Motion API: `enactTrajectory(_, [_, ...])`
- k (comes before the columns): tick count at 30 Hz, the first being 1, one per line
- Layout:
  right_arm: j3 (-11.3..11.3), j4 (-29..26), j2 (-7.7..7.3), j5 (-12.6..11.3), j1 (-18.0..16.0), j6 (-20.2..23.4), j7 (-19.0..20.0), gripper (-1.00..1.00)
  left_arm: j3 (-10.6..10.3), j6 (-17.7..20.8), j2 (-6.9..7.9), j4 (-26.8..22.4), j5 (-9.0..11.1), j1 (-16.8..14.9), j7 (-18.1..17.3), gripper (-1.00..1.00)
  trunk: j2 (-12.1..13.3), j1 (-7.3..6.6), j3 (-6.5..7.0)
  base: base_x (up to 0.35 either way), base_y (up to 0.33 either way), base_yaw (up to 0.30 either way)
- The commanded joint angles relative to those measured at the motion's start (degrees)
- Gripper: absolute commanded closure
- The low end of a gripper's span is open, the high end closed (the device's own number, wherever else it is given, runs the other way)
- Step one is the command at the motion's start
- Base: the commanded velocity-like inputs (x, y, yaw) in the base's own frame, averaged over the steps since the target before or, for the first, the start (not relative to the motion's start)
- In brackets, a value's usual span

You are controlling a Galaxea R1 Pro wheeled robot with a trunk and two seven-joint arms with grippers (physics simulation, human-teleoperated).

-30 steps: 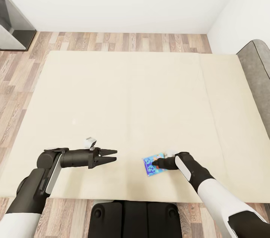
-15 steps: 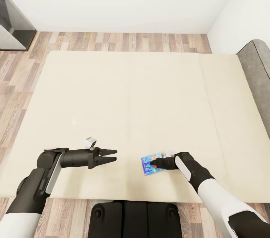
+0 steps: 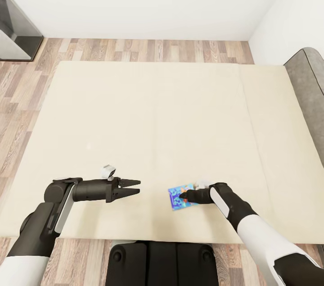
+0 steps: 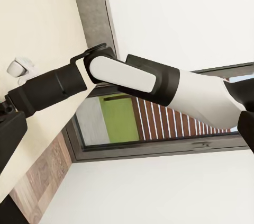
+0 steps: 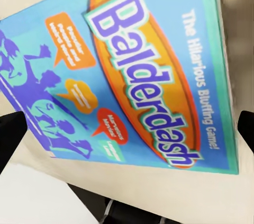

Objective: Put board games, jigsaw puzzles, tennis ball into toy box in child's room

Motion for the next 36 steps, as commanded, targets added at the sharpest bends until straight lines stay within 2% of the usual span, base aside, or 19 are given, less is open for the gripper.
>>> enactTrajectory(1, [0.24, -0.06, -0.03, 0.21, -0.03, 0.15, 0.45, -1.00, -0.01, 0.60, 0.01, -0.01, 0.06, -0.02, -0.15, -1.00, -0.09, 0.03, -0.06, 0.000, 0.000, 0.000])
enactTrajectory(12, [2.61, 0.26, 0.15, 0.18, -0.03, 0.28, 2.41, -1.00, -0.01, 0.60, -0.01, -0.02, 0.06, -0.02, -0.15, -1.00, -0.09, 0.03, -0.06, 0.000, 0.000, 0.000])
enactTrajectory(36, [2.80, 0.23, -0.21, 0.33, -0.03, 0.05, 2.84, -1.00, -0.01, 0.59, 0.07, 0.01, 0.06, -0.02, -0.15, -1.00, -0.09, 0.03, -0.06, 0.000, 0.000, 0.000])
